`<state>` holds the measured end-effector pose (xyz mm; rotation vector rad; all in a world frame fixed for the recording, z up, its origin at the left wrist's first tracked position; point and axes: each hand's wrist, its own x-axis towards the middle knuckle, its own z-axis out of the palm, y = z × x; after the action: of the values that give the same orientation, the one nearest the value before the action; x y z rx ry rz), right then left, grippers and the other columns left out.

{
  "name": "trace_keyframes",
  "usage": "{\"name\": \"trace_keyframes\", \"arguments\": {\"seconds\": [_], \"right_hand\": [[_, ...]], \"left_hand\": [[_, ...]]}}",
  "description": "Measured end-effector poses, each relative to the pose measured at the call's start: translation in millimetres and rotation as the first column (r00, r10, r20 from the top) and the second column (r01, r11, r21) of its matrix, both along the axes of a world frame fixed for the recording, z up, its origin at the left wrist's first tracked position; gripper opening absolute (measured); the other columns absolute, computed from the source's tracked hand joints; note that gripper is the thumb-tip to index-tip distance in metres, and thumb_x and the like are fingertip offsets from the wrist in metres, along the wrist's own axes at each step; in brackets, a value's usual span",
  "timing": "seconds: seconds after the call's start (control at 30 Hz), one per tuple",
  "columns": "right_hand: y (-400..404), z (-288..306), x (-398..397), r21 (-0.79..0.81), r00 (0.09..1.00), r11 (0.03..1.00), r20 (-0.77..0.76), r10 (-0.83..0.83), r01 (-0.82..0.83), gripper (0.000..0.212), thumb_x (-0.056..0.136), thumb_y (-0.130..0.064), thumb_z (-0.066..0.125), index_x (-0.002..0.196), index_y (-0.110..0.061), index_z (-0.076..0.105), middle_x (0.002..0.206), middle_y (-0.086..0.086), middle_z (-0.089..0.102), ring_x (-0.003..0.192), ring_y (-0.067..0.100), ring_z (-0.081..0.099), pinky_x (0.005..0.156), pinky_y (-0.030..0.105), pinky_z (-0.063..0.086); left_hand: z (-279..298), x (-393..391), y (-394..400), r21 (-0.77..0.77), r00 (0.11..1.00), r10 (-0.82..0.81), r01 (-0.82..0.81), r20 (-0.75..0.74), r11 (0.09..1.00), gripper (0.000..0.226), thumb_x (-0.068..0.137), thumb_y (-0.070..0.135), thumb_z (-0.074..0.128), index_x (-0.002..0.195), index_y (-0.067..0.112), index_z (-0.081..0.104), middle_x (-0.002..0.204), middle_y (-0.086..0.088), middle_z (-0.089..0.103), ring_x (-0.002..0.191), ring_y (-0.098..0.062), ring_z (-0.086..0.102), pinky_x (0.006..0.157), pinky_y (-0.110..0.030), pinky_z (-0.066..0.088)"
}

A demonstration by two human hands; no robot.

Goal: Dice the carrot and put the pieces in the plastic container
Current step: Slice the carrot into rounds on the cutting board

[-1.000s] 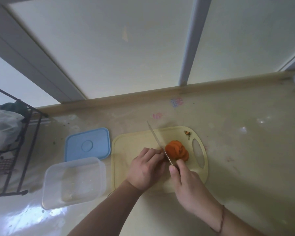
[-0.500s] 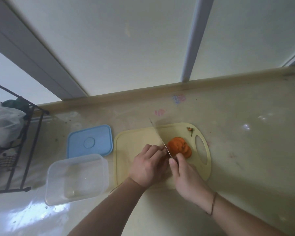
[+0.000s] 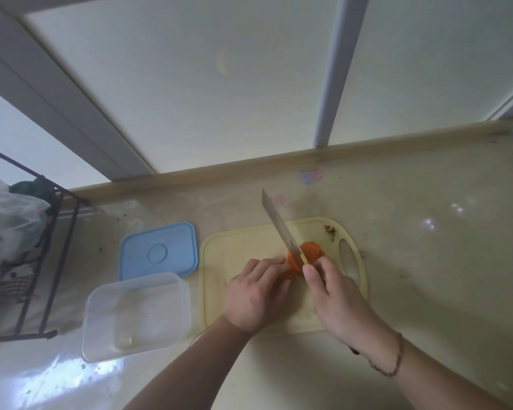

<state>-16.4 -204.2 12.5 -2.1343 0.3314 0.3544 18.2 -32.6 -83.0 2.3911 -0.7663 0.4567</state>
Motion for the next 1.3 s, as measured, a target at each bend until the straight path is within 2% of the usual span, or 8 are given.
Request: {"name": "trace_keyframes", "arguments": {"seconds": [0.07,0.23,0.63,0.8,0.97,1.13,1.23,1.3], "right_hand": [[-3,6,-7,0.019,1.000,1.000,-0.001,0.018,-0.018,0.027,0.100,-0.042,0.037,0.088,-0.020,0.047,0.052,-0.005,0.047,0.044,0.005,0.045,0.047,0.019,0.037],[-8,15,-25,0.058,0.999,0.998,-0.025,0.034,-0.033,0.027,0.099,-0.043,0.038,0.089,-0.019,0.046,0.049,-0.006,0.045,0.044,0.008,0.039,0.046,0.022,0.031],[-1,18,-41,-0.006,0.996,0.997,-0.046,0.081,-0.081,0.027,0.099,-0.044,0.037,0.087,-0.020,0.040,0.055,0.003,0.045,0.054,0.010,0.046,0.053,0.025,0.035],[3,18,-40,-0.008,0.992,0.993,-0.055,0.116,-0.117,0.027,0.100,-0.042,0.031,0.084,-0.022,0.036,0.057,0.003,0.044,0.054,0.011,0.044,0.053,0.027,0.034],[11,4,-23,-0.044,0.989,0.990,-0.070,0.129,-0.132,0.027,0.101,-0.044,0.027,0.084,-0.025,0.035,0.063,-0.004,0.049,0.052,0.007,0.047,0.052,0.023,0.037],[23,-13,1,-0.088,0.992,0.989,-0.052,0.116,-0.120,0.023,0.102,-0.044,0.027,0.093,-0.025,0.038,0.076,-0.008,0.051,0.062,0.005,0.047,0.049,0.020,0.033],[22,-13,-9,-0.073,0.995,0.992,-0.020,0.100,-0.101,0.024,0.101,-0.044,0.029,0.092,-0.025,0.039,0.072,-0.007,0.052,0.058,0.005,0.047,0.051,0.025,0.032],[14,-10,-28,-0.043,0.995,0.994,-0.008,0.101,-0.102,0.026,0.101,-0.043,0.031,0.086,-0.023,0.038,0.062,-0.005,0.049,0.053,0.009,0.045,0.056,0.031,0.032]], "left_hand": [[0,1,0,-0.021,1.000,0.005,-0.005,-0.019,1.000,0.025,0.084,0.025,0.076,0.104,0.025,0.061,0.109,0.008,0.072,0.083,-0.019,0.066,0.058,-0.032,0.055],[-3,1,0,-0.037,1.000,0.018,-0.019,-0.024,0.999,0.024,0.082,0.023,0.077,0.101,0.024,0.063,0.106,0.005,0.067,0.083,-0.021,0.064,0.056,-0.034,0.054],[-5,1,-1,-0.050,0.999,-0.006,0.004,-0.048,0.999,0.018,0.081,0.019,0.078,0.097,0.015,0.071,0.104,0.002,0.067,0.085,-0.021,0.064,0.060,-0.034,0.055],[-5,2,-2,-0.049,0.999,-0.027,0.025,-0.037,0.998,0.011,0.080,0.018,0.079,0.086,0.014,0.071,0.090,0.002,0.065,0.081,-0.020,0.062,0.056,-0.033,0.053],[-5,4,-2,-0.061,0.999,-0.033,0.031,-0.025,0.998,0.014,0.079,0.016,0.080,0.087,0.012,0.069,0.085,0.000,0.064,0.076,-0.022,0.060,0.054,-0.034,0.052],[-2,2,0,-0.064,0.994,-0.104,0.103,-0.011,0.993,0.014,0.085,0.020,0.075,0.093,0.013,0.067,0.088,-0.004,0.064,0.075,-0.026,0.058,0.055,-0.035,0.051],[-1,3,1,-0.066,0.995,-0.094,0.092,-0.028,0.994,0.014,0.087,0.024,0.075,0.094,0.015,0.066,0.089,-0.003,0.064,0.076,-0.024,0.059,0.056,-0.033,0.051],[-2,6,2,-0.065,0.995,-0.091,0.088,-0.046,0.994,0.013,0.089,0.024,0.074,0.095,0.013,0.070,0.091,-0.002,0.065,0.078,-0.024,0.061,0.059,-0.033,0.052]]}}
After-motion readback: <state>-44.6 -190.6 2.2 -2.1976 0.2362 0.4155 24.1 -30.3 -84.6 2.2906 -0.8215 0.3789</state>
